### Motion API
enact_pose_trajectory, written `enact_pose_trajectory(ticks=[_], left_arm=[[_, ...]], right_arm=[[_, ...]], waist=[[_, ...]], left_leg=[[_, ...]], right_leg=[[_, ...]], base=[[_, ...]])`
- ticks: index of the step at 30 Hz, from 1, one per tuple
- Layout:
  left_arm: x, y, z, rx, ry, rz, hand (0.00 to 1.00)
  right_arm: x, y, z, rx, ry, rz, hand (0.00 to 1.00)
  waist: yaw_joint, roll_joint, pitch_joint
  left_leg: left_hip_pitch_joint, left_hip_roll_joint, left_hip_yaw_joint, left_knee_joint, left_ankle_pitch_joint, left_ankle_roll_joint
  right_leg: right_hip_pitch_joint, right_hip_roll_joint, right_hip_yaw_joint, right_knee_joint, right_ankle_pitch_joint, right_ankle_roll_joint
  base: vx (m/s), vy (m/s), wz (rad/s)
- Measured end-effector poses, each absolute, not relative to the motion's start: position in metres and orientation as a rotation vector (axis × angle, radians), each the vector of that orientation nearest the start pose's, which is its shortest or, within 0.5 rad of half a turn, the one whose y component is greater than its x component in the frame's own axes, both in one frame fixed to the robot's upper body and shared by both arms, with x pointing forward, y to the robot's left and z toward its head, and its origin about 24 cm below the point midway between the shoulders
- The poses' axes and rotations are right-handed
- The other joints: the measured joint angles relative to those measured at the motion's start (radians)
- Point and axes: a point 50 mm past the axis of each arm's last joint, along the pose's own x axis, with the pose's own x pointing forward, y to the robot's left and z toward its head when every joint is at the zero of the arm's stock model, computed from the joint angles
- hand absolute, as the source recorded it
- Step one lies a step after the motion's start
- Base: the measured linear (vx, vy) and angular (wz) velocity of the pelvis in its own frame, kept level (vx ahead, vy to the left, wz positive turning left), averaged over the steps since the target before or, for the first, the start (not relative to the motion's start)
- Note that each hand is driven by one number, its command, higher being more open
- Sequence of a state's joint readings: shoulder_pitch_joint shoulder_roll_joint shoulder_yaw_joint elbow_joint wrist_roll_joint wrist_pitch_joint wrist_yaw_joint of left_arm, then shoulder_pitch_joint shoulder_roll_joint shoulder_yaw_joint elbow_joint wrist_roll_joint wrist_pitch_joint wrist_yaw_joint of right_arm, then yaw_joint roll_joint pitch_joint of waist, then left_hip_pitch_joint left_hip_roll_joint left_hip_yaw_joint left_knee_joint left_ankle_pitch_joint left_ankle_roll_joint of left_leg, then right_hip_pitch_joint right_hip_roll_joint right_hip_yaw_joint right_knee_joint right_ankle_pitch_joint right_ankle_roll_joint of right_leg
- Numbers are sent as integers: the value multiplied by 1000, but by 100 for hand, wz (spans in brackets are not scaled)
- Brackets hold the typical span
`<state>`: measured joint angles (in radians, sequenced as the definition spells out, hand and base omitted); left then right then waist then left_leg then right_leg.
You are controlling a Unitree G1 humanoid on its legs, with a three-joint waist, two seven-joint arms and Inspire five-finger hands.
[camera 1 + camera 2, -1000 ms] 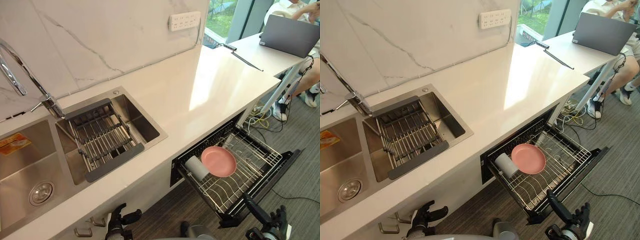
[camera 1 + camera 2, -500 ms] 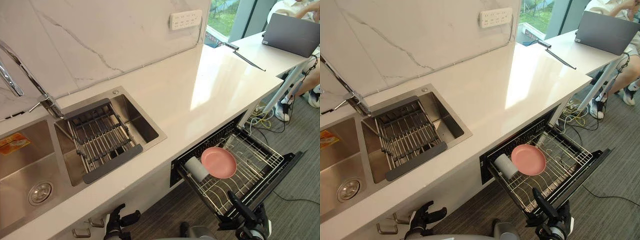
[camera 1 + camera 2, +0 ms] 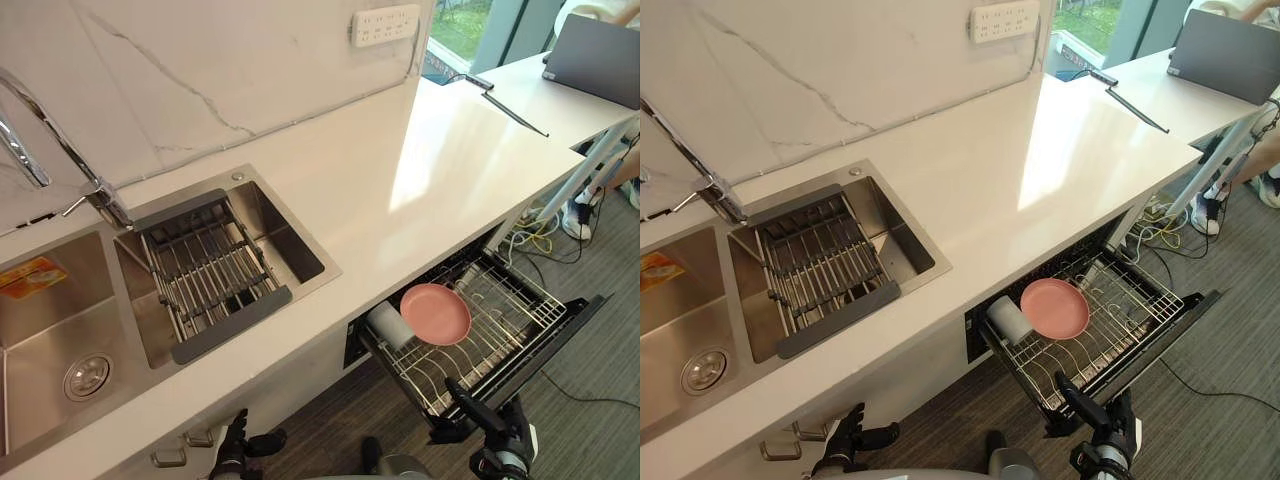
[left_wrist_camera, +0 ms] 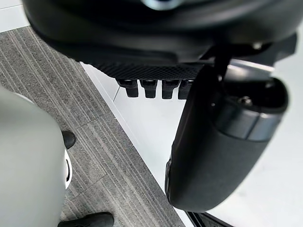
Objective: Walk over to the sink, pick up the cup, carry it to the dishwasher, place the cup inside the dishwasher, then close the dishwasher door
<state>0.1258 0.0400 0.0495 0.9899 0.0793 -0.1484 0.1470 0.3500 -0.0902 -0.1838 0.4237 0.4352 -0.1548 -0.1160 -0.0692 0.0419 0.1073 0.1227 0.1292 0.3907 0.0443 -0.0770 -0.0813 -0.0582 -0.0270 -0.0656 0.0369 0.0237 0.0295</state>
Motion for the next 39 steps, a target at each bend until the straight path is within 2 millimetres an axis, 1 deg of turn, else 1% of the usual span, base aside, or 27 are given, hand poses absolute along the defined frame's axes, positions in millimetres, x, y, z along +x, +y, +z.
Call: enact_pose_trajectory(ticks=[3, 5, 9, 11, 14, 18, 20, 21, 23, 25, 27, 29, 33, 35, 39], left_arm=[[102, 181, -154, 150, 954, 173, 100], [104, 181, -154, 167, 951, 156, 100], [106, 180, -153, 189, 945, 132, 100], [108, 180, -153, 190, 943, 131, 100], [108, 181, -154, 194, 947, 128, 100], [112, 180, -153, 207, 937, 110, 100], [114, 180, -152, 208, 934, 108, 100], [114, 180, -152, 209, 933, 108, 100], [119, 179, -151, 210, 918, 104, 100], [121, 180, -150, 215, 916, 103, 100], [123, 179, -150, 220, 907, 92, 100], [129, 176, -147, 222, 879, 80, 100], [139, 176, -143, 231, 840, 70, 100], [141, 176, -142, 232, 831, 68, 100], [141, 175, -142, 235, 828, 61, 100]], right_arm=[[121, -237, -91, 234, 552, -483, 100], [130, -229, -89, 220, 548, -398, 100], [141, -217, -82, 212, 513, -314, 100], [153, -212, -72, 185, 464, -236, 100], [171, -206, -64, 166, 419, -174, 100], [196, -196, -55, 132, 376, -96, 100], [217, -192, -50, 106, 356, -60, 100], [222, -192, -48, 95, 350, -50, 100], [244, -193, -38, 52, 314, -30, 100], [245, -197, -39, 11, 315, -38, 100], [251, -201, -40, -21, 332, -47, 100], [269, -202, -35, -95, 341, -22, 100], [281, -213, -30, -131, 346, -71, 100], [281, -216, -30, -146, 347, -76, 100], [281, -218, -29, -174, 345, -72, 100]], waist=[[3, 0, 0], [6, -1, 1], [7, -1, 2], [14, -2, 4], [16, -2, 5], [22, 0, 15], [24, 0, 20], [25, 2, 21], [28, 6, 46], [28, 8, 50], [28, 17, 61], [32, 32, 85], [44, 45, 126], [50, 46, 129], [50, 46, 129]], left_leg=[[-3, -4, -42, -9, 3, 2], [-5, -5, -74, -16, 3, 2], [-10, -5, -101, -37, 0, 0], [-14, -5, -104, -36, 0, -1], [-19, -5, -113, -35, 0, -1], [-33, -6, -132, -35, 1, -1], [-47, -8, -137, -34, 2, 0], [-53, -8, -140, -34, 2, 1], [-73, -12, -162, -33, 8, 3], [-106, -16, -182, -34, 17, 3], [-127, -21, -205, -35, 26, 5], [-153, -29, -236, -35, 38, 8], [-202, -37, -270, -43, 64, 9], [-206, -37, -275, -43, 67, 9], [-207, -37, -281, -43, 69, 8]], right_leg=[[14, 4, -2, -44, 23, 3], [29, 7, -8, -79, 38, -8], [41, 9, -32, -111, 54, -10], [43, 9, -33, -123, 64, -9], [42, 8, -42, -123, 71, -2], [36, 6, -56, -123, 71, -1], [25, 4, -61, -123, 74, -6], [21, 3, -64, -122, 74, -6], [13, -3, -87, -122, 75, -7], [-9, -9, -104, -122, 77, -6], [-19, -13, -125, -121, 79, -3], [-33, -19, -146, -121, 83, -1], [-69, -27, -177, -121, 95, -5], [-70, -27, -181, -121, 96, -6], [-70, -27, -184, -121, 98, -8]], base=[[-62, -6, 3], [-78, -25, 5], [-45, -23, 16], [-31, -15, 4], [-7, -8, 6], [6, 1, 11], [2, 4, 8], [6, 5, 13], [-3, 4, 26], [-7, -4, 32], [0, -7, 33], [-38, -7, 33], [-56, 0, 25], [-31, 7, 7], [-5, 3, 1]])
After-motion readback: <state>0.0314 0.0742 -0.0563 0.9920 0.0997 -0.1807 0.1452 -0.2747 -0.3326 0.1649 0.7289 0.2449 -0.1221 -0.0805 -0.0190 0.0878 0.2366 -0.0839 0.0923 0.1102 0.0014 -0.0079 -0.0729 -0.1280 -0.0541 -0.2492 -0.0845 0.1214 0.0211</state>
